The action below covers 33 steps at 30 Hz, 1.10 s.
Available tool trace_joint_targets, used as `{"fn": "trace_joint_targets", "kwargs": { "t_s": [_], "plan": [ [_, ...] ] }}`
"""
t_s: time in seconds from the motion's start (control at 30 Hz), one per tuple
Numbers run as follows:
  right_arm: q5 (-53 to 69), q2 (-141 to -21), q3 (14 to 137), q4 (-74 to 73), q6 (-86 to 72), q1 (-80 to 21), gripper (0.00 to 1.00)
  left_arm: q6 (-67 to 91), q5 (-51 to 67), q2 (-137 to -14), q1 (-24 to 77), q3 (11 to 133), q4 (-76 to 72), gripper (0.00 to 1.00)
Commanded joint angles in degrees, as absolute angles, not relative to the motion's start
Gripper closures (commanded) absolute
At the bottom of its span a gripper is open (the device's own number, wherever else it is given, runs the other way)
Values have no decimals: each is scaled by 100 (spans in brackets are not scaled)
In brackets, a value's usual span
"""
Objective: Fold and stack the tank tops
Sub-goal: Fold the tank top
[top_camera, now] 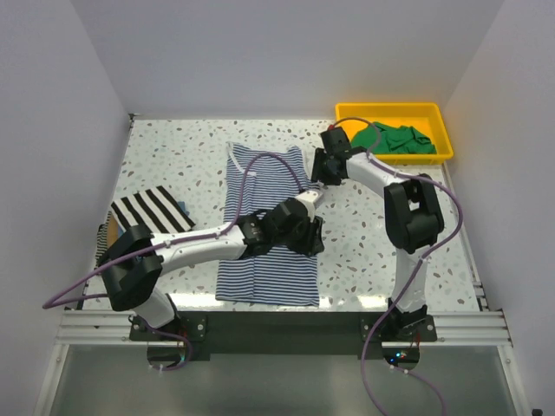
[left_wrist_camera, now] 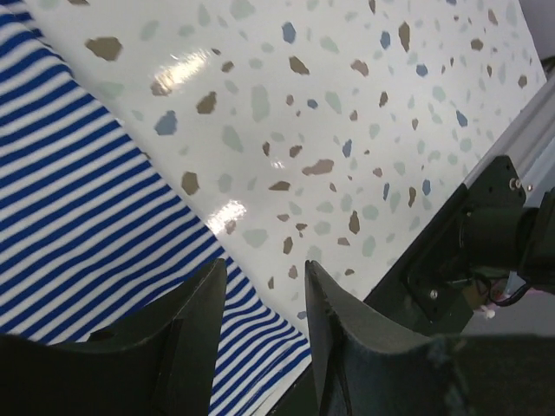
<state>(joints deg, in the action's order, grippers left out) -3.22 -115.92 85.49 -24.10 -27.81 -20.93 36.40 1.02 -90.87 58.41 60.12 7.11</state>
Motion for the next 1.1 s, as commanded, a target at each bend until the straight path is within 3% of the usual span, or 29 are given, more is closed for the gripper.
{"fn": "trace_joint_targets", "kwargs": {
  "t_s": [0.0,0.33,0.37,0.4,0.5,0.83,1.07],
  "plan": [
    [-193,-11777,8894,-2355,-2760,-2109,54,3779,-158,-9237,6212,6012,764,54],
    [-123,-12129,8798,-2259,-2751,-2109,71,3955,-799,-9588,6978,6073,1362,54],
    [-123,-12181,8815,-2259,-2751,-2109,75,3972,-826,-9615,7031,6065,1397,54],
    [-140,-12199,8833,-2276,-2751,-2118,86,4016,-844,-9641,7136,6056,1450,54],
    [-272,-12217,8894,-2346,-2734,-2109,100,4069,-949,-9703,7399,6099,1616,53],
    [-536,-12085,9044,-2496,-2663,-2109,100,3982,-1142,-10054,8015,6398,1846,52],
    [-519,-12085,9044,-2522,-2672,-2109,100,3920,-1336,-10318,8086,6583,1907,57]
  ]
}}
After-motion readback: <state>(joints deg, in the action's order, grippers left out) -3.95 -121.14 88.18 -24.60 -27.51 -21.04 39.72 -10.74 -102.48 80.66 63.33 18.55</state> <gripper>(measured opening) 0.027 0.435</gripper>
